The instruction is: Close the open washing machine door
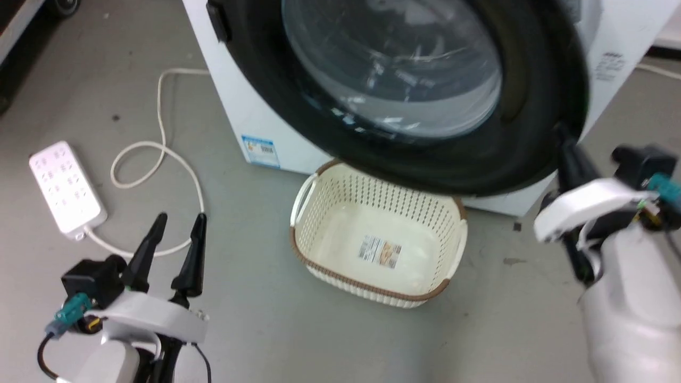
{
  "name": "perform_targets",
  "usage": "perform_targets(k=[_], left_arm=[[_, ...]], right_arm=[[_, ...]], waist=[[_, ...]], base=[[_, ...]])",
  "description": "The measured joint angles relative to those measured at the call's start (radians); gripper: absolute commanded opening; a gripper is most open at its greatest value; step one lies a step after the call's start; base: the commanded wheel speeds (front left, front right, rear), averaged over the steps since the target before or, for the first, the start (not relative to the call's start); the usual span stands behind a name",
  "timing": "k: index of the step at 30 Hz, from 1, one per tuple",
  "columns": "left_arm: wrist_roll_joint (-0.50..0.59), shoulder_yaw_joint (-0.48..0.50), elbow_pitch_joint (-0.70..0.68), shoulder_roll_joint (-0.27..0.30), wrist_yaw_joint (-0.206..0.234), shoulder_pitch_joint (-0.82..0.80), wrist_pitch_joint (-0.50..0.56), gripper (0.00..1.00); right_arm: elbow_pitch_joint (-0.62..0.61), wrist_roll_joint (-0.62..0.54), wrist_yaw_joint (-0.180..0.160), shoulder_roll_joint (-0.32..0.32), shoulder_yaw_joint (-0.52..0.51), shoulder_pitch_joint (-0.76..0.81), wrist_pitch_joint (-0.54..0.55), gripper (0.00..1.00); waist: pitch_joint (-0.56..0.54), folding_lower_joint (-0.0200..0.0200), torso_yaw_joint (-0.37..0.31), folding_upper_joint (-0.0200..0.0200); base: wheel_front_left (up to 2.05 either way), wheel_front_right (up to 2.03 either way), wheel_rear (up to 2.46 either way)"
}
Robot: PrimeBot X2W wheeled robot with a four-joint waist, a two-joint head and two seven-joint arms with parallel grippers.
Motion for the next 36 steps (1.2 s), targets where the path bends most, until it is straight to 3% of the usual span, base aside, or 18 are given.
perform_targets(k=[11,23,30,36], left_arm=[[0.026,0.007,0.004,-0.03,-0.035,-0.051,0.0,1.0],[0.051,0.014,0.019,-0.052,-0.064,-0.071,0.0,1.0],[0.062,0.037,0.032,-0.065,-0.072,-0.07,0.0,1.0],[0.08,0.065,0.042,-0.082,-0.071,-0.036,0.0,1.0]], right_arm=[[0.054,-0.185,0.0,0.0,-0.201,-0.178,0.01,0.0],[0.085,-0.298,0.0,0.0,-0.348,-0.317,0.027,0.0],[0.111,-0.312,0.0,0.0,-0.349,-0.323,0.006,0.0],[0.077,-0.201,0.0,0.0,-0.249,-0.258,-0.02,0.0]], waist=[[0.076,0.0,0.051,0.0],[0.107,0.0,0.077,0.0],[0.079,0.0,0.068,0.0],[0.009,-0.0002,0.035,0.0]], base=[[0.0,0.0,0.0],[0.0,0.0,0.0],[0.0,0.0,0.0],[0.0,0.0,0.0]])
